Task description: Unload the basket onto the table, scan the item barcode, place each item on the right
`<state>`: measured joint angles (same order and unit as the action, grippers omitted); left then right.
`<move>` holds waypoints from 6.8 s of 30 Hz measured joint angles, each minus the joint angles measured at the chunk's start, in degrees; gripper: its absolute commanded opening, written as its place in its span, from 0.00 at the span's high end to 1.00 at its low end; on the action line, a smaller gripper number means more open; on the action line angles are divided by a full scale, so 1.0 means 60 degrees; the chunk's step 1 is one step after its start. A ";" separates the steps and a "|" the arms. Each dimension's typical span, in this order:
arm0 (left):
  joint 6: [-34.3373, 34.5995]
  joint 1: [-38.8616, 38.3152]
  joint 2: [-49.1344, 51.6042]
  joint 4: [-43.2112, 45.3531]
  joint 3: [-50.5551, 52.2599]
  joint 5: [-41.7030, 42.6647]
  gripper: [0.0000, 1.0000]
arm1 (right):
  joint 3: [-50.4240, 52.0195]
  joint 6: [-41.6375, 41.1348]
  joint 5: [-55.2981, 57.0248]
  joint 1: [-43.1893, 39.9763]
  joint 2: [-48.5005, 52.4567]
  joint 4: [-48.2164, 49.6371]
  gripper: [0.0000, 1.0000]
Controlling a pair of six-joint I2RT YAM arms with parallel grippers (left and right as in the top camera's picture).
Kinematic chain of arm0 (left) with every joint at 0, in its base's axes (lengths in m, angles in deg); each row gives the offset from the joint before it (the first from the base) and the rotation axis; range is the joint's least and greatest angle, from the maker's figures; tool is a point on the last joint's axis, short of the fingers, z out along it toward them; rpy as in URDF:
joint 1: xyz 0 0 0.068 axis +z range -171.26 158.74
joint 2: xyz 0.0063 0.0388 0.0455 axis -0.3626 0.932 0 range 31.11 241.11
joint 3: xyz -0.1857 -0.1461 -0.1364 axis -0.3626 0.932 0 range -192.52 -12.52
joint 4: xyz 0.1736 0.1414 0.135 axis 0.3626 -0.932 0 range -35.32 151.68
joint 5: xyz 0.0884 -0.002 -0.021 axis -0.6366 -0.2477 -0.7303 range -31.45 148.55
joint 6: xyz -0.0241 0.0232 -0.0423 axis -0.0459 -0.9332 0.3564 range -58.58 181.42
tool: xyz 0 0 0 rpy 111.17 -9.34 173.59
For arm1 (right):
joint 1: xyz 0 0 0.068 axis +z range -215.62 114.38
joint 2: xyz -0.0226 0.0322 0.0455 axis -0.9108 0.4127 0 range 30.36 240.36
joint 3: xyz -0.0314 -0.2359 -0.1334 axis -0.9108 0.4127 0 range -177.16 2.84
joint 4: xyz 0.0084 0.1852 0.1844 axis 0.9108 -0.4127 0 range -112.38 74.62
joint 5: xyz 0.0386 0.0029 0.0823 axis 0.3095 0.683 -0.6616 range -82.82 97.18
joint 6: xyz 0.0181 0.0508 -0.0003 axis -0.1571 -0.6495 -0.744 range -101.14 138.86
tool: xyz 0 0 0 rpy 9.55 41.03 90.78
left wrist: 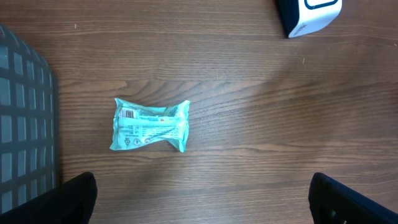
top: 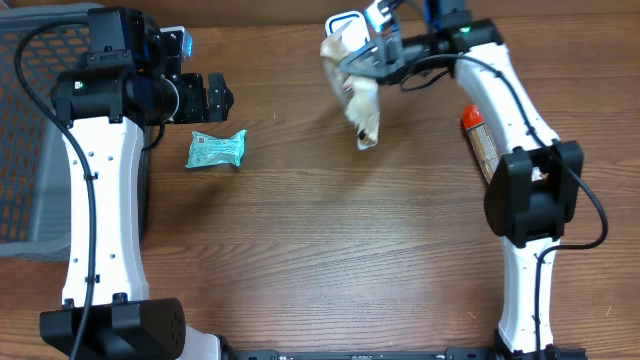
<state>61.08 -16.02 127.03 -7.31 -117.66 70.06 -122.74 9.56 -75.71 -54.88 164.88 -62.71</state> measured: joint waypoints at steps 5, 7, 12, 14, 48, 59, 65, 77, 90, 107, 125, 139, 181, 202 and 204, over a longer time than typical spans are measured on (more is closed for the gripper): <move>0.0004 0.0000 0.0000 0.0007 0.0000 0.0004 0.00 | 0.0000 -0.1242 -0.0583 -0.0208 0.0000 0.2277 0.80; 0.0004 0.0000 0.0000 0.0033 0.0000 -0.0004 0.00 | -0.0004 -0.1971 -0.0532 -0.0215 0.0000 0.3566 0.80; 0.0004 0.0000 0.0000 0.0004 0.0000 0.0000 0.00 | -0.0022 -0.2936 0.1060 -0.0204 -0.0018 0.4885 0.90; 0.0004 0.0000 0.0000 0.0000 0.0000 0.0000 0.00 | -0.0022 -0.2761 0.2510 -0.0164 -0.0018 0.4397 0.91; 0.0000 0.0000 0.0000 0.0004 0.0000 0.0000 0.00 | -0.0022 -0.2805 1.4105 0.1271 0.0652 0.5544 0.85; 0.0004 0.0000 0.0000 0.0004 0.0000 0.0000 0.00 | -0.0022 -0.3581 1.4313 0.1184 0.1249 0.5734 0.88; 0.0000 0.0000 0.0000 0.0004 0.0000 0.0000 0.00 | -0.0022 -0.3785 1.4400 0.1122 0.1355 0.5723 0.92; 0.0004 0.0000 0.0000 0.0004 0.0000 0.0000 0.00 | -0.0022 -0.4131 1.4600 0.1031 0.1679 0.5971 0.93; 0.0004 0.0000 0.0000 0.0004 0.0000 0.0000 0.01 | -0.0022 -0.4200 1.4619 0.1020 0.1745 0.6018 0.96; 0.0000 0.0000 0.0000 0.0004 0.0000 0.0000 0.00 | -0.0423 -0.2794 1.3956 0.0976 -0.1104 0.0160 0.82; 0.0004 0.0000 0.0000 0.0000 0.0000 -0.0004 0.00 | 0.3359 -0.2550 1.5322 -0.2014 -0.3038 -0.5246 0.41; 0.0000 0.0000 0.0000 0.0000 0.0000 0.0000 0.00 | 0.3781 -0.2430 1.5395 -0.3064 -0.3016 -0.5173 0.11; 0.0000 0.0000 0.0000 0.0004 0.0000 0.0000 0.00 | -0.0313 -0.0368 1.0287 0.4867 0.1129 0.1996 0.00; 0.0004 0.0000 0.0000 0.0004 0.0000 0.0000 0.00 | -0.0313 0.1326 1.1854 0.5646 0.2703 0.3759 0.20; 0.0000 0.0000 0.0000 0.0000 0.0000 0.0000 0.00 | -0.0313 0.1173 1.1821 0.5654 0.2758 0.3778 0.26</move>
<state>61.08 -16.02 127.03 -7.31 -117.66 70.06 -124.62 16.60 -4.79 -20.96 181.42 -40.04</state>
